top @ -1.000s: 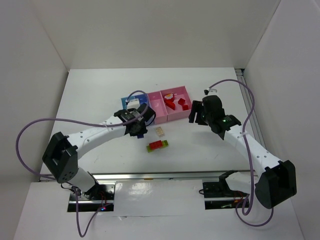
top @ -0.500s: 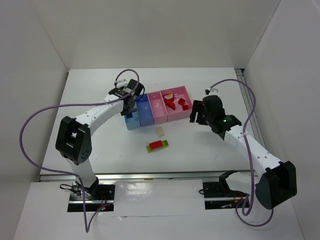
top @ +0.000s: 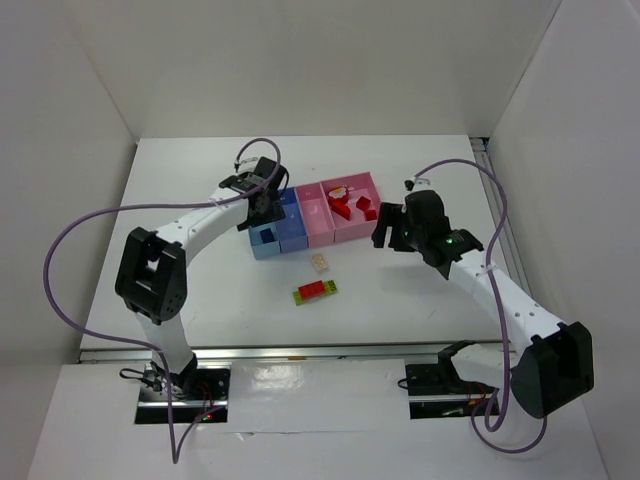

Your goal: Sort the legos into containers by color

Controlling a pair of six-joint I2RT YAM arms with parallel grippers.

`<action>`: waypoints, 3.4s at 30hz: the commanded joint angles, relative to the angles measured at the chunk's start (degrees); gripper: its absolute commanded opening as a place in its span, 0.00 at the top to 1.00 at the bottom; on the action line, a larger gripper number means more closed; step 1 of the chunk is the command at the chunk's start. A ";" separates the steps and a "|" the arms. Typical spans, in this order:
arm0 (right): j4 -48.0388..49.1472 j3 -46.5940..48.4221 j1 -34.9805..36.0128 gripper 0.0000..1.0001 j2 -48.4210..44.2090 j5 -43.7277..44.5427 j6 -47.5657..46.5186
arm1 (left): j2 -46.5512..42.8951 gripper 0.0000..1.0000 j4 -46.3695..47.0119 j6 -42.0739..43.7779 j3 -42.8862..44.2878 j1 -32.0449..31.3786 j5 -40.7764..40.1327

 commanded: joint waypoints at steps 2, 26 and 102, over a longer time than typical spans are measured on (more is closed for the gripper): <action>1.17 3.36 3.59 0.20 0.97 -8.50 -1.23 | -5.56 0.20 0.69 1.50 0.71 -2.91 -0.23; 11.99 16.45 26.81 0.21 37.79 13.90 -1.93 | -35.46 0.24 0.69 3.17 -6.66 -4.68 0.29; -9.63 7.66 12.05 0.41 -5.97 25.77 2.99 | -0.57 0.06 5.62 37.98 -8.16 -25.68 20.26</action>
